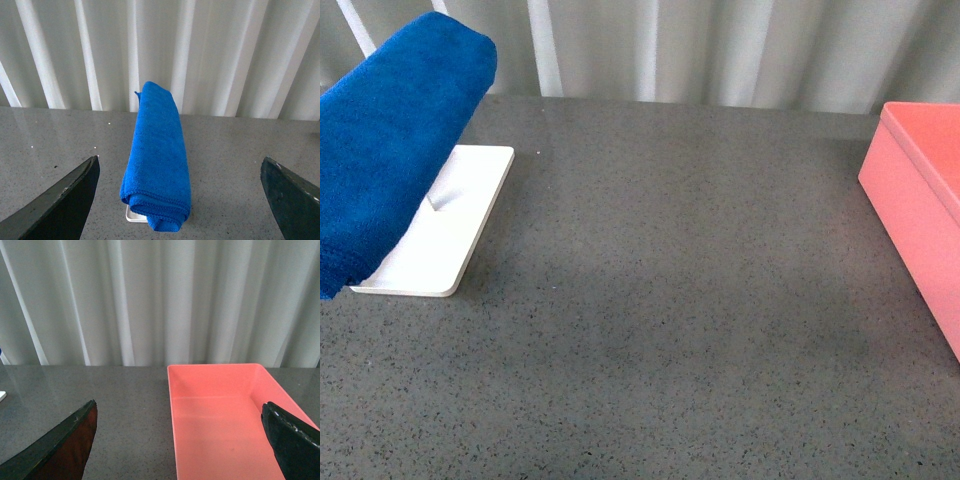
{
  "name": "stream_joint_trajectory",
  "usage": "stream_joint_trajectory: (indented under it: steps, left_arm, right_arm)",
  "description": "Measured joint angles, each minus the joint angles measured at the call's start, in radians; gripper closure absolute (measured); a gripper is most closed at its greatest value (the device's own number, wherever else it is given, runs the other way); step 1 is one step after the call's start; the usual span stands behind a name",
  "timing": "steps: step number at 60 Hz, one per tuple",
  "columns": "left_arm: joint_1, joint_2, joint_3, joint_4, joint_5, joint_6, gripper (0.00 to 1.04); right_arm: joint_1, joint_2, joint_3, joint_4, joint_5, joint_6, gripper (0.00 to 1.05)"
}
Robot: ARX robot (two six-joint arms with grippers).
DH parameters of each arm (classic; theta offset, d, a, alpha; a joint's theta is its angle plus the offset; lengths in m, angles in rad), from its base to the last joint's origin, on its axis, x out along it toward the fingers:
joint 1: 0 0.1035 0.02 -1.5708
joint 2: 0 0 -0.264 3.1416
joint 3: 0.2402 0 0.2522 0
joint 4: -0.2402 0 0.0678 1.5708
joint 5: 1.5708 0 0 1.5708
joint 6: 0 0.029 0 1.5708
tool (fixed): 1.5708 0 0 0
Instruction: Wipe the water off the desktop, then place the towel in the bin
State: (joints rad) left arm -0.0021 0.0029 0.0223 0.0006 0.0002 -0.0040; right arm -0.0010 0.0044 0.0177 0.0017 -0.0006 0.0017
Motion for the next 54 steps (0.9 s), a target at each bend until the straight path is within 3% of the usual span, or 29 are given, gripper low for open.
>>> stream_joint_trajectory:
  steps: [54]
  left_arm:
    - [0.0, 0.0, 0.0, 0.0, 0.0, 0.0, 0.07]
  right_arm:
    - [0.0, 0.0, 0.0, 0.0, 0.0, 0.0, 0.07]
